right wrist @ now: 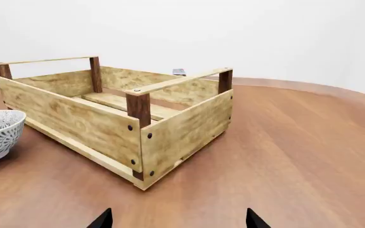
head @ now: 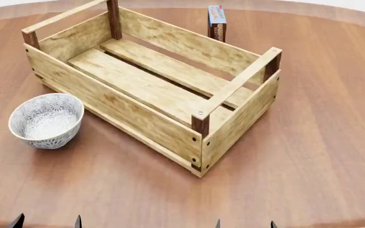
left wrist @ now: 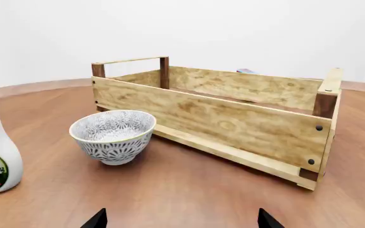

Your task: Pick up the salad dressing and put it in the tray.

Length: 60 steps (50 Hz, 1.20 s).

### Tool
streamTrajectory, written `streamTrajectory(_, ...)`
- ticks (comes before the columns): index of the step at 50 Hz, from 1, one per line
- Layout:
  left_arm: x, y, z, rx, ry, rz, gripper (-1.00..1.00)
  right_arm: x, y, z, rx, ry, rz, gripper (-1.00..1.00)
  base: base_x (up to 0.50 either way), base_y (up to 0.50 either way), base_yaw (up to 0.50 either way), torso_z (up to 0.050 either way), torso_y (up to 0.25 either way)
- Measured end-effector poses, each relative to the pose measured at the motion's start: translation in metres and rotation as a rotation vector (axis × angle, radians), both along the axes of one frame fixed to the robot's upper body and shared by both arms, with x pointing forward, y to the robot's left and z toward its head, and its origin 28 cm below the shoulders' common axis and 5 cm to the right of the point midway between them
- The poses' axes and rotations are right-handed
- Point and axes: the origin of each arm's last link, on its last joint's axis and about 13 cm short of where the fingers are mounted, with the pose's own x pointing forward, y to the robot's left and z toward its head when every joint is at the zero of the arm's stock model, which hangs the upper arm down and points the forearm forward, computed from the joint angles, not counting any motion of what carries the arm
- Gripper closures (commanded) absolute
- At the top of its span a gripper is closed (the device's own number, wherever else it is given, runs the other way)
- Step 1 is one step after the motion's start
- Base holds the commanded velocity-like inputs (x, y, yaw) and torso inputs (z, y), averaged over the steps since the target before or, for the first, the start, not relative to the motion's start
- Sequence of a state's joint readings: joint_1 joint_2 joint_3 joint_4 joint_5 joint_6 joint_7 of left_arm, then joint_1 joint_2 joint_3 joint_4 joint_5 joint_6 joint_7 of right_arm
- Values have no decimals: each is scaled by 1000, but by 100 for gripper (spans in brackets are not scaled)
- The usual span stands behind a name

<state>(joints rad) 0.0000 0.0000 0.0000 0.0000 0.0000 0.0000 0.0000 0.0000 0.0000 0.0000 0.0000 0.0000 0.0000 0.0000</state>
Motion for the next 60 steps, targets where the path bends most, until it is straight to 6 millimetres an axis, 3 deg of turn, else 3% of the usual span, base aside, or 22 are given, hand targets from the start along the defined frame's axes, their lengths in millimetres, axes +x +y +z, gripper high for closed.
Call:
streamTrajectory(21,-3,-1,-1,4,-3,-28,-100,-1,2,-1,-11,-10,25,-100,0,0,0,0,0)
streamTrajectory(60,-2,-1,-3,21,14,-55,-100,-2,4,-1,-15,-52,37,-100,0,468,0,0,0)
